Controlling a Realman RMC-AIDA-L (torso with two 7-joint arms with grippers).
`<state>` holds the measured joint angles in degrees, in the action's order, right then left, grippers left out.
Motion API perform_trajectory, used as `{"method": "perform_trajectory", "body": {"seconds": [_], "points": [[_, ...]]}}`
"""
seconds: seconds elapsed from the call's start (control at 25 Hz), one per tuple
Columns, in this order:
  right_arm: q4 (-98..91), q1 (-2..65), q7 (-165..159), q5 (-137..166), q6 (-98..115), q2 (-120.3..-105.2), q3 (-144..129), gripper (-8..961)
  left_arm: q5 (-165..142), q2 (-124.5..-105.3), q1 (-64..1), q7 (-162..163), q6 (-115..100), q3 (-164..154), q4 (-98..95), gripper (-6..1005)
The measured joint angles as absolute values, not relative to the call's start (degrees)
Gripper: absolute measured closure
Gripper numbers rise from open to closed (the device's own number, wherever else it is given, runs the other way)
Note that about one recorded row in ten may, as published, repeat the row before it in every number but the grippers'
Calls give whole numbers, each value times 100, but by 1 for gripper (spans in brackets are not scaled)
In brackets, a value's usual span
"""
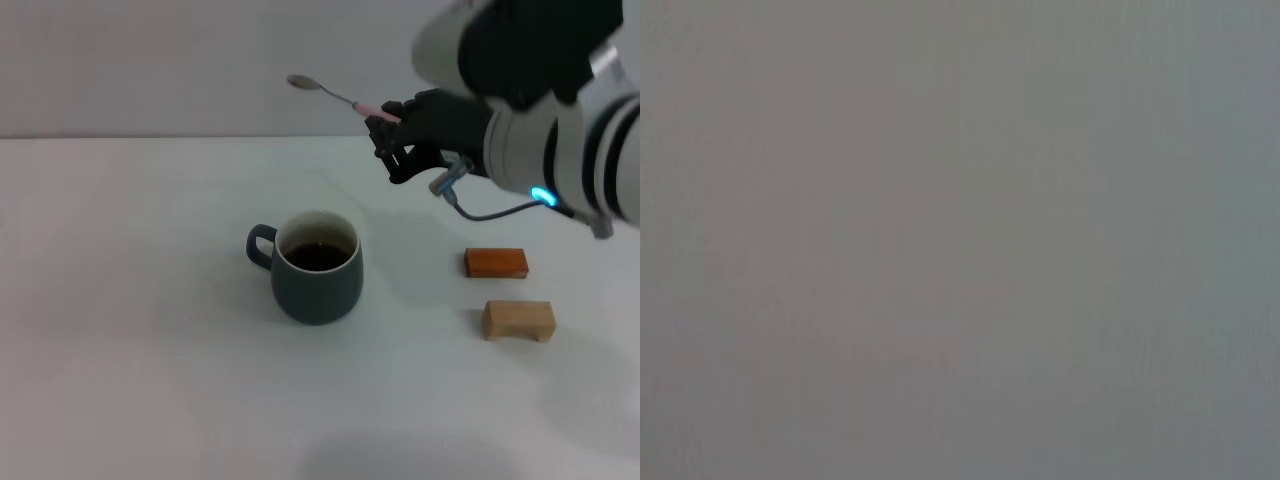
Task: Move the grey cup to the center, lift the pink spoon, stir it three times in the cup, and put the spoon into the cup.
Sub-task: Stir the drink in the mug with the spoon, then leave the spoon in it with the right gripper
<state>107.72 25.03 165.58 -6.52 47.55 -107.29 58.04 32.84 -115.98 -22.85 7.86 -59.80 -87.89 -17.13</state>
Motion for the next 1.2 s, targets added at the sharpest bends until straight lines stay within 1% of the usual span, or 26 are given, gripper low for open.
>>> {"method": "perform_trajectory", "body": {"seconds": [0.04,0.12,0.2,0.24,0.28,0.36,0.4,0.44,0.48,0.6,0.64,0.72,0.76,0.96,1.04,1.08,1.12,1.2], "points": [[10772,2503,16558,-652,4755,-10729,5804,828,3284,-11598,-2285,786,-5980,-8789,-1713,993],[10592,1978,16554,-1,3872,-10849,5574,828,3270,-11585,-2285,889,-5978,-8789,-1713,993],[10404,1735,16543,216,3269,-10899,5521,828,3259,-11577,-2285,954,-5977,-8790,-1716,993],[10404,1735,16543,216,3269,-10899,5521,828,3254,-11577,-2286,976,-5977,-8800,-1720,993],[10155,1549,16536,310,2605,-10931,5514,828,3254,-11576,-2286,987,-5977,-8805,-1722,993],[10021,1489,16534,338,2284,-10938,5515,828,3242,-11576,-2287,1033,-5978,-8832,-1736,993],[9735,1411,16531,427,1655,-10914,5505,828,3223,-11579,-2286,1042,-5978,-8837,-1741,993],[9735,1411,16531,427,1655,-10914,5505,828,3223,-11579,-2286,1042,-5978,-8837,-1741,993],[9583,1390,16527,486,1337,-10892,5481,828,3208,-11583,-2286,1044,-5978,-8839,-1747,993],[9020,1475,16507,659,386,-10751,5259,828,3181,-11593,-2286,1050,-5978,-8844,-1756,993],[9020,1475,16507,659,386,-10751,5259,828,3182,-11594,-2286,1050,-5978,-8846,-1759,993],[8853,1563,16490,675,94,-10639,5113,828,3180,-11597,-2288,1052,-5978,-8850,-1765,993],[8722,1637,16474,751,-161,-10538,4988,828,3180,-11596,-2289,1052,-5978,-8850,-1765,993],[8580,1725,16454,1152,-355,-10422,4845,827,3181,-11593,-2313,1054,-5976,-8844,-1757,993],[8520,1735,16445,1335,-399,-10429,4839,827,3181,-11593,-2330,1055,-5976,-8843,-1747,993],[8488,1730,16437,1382,-391,-10467,4884,827,3181,-11592,-2333,1055,-5976,-8844,-1746,993],[8439,1723,16414,1417,-228,-10575,4999,827,3177,-11592,-2338,1055,-5976,-8848,-1748,993],[8438,1769,16400,1451,164,-10666,5051,827,3175,-11589,-2338,1055,-5976,-8851,-1752,993]]}}
